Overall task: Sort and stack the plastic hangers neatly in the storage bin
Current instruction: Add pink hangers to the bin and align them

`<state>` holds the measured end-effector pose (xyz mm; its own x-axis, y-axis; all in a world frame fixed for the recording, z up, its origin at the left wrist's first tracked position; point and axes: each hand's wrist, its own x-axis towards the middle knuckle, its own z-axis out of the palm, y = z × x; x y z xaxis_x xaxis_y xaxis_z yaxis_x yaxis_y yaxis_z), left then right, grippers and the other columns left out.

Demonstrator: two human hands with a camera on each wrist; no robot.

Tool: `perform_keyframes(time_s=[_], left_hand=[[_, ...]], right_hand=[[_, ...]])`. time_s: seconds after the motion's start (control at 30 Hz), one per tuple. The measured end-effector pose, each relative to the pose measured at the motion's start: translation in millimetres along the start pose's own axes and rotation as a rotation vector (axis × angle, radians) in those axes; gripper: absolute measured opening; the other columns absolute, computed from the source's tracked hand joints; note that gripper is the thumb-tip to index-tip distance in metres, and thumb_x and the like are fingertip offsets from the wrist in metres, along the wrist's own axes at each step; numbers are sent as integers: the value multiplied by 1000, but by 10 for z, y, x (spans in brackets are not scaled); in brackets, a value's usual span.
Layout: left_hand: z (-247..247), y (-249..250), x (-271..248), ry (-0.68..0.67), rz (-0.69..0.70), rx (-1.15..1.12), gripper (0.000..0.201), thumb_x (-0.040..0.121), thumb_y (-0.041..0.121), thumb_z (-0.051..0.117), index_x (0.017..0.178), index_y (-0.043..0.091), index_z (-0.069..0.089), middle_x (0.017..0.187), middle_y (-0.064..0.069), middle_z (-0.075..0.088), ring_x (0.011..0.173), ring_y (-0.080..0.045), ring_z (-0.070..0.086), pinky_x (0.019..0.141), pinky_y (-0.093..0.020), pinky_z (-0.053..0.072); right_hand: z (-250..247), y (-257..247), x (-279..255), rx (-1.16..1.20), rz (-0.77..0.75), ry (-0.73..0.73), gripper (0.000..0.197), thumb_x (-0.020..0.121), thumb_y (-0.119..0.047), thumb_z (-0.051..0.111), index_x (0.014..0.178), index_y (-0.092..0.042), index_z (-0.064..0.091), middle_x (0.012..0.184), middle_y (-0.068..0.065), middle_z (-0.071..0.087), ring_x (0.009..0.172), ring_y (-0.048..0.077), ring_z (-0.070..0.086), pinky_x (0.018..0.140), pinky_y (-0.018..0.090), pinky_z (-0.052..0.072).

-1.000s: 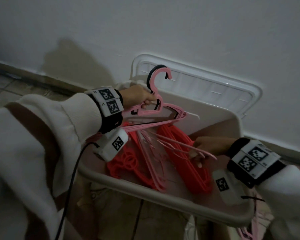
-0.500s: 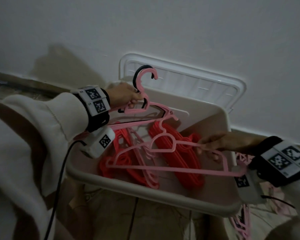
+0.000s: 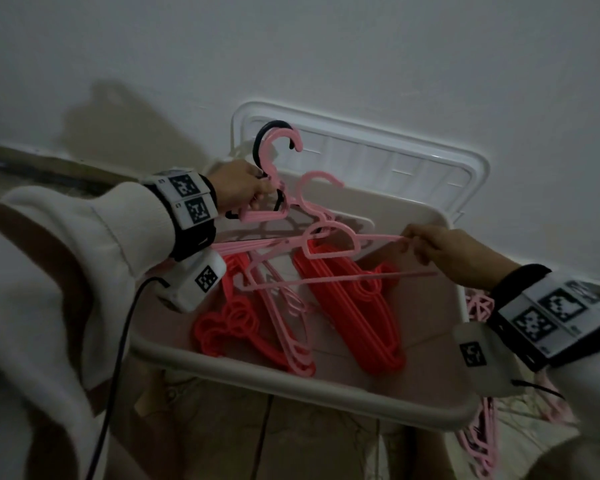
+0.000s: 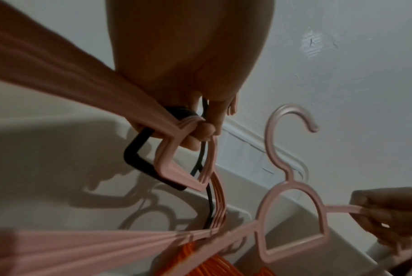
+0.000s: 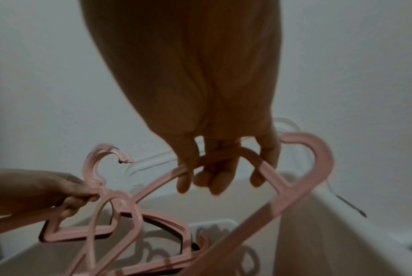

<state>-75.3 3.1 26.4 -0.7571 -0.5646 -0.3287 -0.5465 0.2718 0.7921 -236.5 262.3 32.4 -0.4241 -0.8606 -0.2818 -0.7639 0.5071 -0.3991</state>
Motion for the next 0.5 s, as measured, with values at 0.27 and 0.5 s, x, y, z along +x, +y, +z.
perform_keyframes(time_s=[0.27,0.5], left_hand=[[16,25,-10,-36,-34,-85,29,83,-4,54,57,6,46,31,6,46,28,-1,41,36,-11,34],[63,76,-175,-351,-7,-170,11,44,5,52,42,16,51,54,-5,47,48,-13,42,48,-19,35]], right_hand=[[49,104,115,211,-124,-67,23,97,-9,38,85,-21,53,78,-10,55,72,-13,54,66,2,38],[331,-113,514,337,-201,-49,20,96,-12,34,87,-6,50,79,-7,49,74,-18,49,72,-1,35]])
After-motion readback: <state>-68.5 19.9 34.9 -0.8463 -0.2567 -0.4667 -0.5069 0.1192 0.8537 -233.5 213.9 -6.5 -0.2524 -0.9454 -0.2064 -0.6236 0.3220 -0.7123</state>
